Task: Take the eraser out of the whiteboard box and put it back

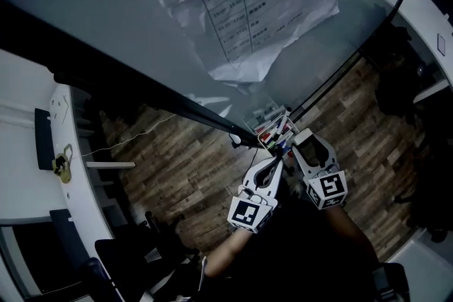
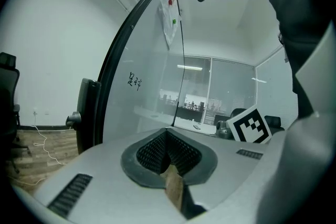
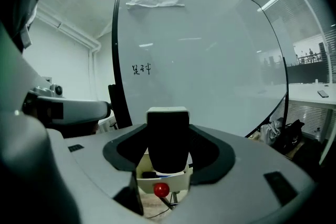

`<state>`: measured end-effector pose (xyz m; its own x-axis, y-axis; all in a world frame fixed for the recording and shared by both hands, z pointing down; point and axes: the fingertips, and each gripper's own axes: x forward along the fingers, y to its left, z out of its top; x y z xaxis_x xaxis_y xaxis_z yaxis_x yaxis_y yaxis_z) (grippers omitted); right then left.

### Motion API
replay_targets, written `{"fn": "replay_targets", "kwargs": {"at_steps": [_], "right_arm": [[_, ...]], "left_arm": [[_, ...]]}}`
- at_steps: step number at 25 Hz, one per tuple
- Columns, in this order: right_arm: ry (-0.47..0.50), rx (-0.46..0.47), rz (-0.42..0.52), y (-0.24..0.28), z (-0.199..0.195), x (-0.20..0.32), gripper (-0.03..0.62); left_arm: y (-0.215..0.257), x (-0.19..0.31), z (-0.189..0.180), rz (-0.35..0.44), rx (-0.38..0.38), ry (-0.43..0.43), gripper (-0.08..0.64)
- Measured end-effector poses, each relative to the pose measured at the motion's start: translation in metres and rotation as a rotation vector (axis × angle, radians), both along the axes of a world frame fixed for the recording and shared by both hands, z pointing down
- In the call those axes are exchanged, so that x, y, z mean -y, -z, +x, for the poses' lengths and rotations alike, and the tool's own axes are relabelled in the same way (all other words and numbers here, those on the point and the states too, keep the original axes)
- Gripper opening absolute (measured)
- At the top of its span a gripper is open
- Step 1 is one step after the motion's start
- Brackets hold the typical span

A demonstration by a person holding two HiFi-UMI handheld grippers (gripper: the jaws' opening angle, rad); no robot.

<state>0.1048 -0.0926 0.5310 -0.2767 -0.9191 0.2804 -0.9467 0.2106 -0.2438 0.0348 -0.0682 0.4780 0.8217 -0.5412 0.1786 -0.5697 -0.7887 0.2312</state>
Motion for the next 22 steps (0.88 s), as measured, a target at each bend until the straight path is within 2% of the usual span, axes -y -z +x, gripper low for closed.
{"fn": "replay_targets", "kwargs": {"at_steps": [5,14,17,22], "right_arm": [[-0.025,-0.005,0.039,0.017,0.006,-0.02,0.243],[-0.067,-0.001,0.057,0.026,0.015,-0.069,0.242],[-0.079,0.004,0.059,0.028,0.018,-0.085,0.242],[-0.11,0.003,0.071,0.033,0.022,-0.106,0.242]], "left_arm": [[0.008,-0.016,-0.004,0.011,-0.018,0.014,0.006],[0.012,-0.048,-0.015,0.044,0.001,0.044,0.006],[0.01,-0.061,-0.018,0.05,0.025,0.041,0.006],[0.01,-0.078,-0.018,0.054,0.009,0.023,0.006]]}}
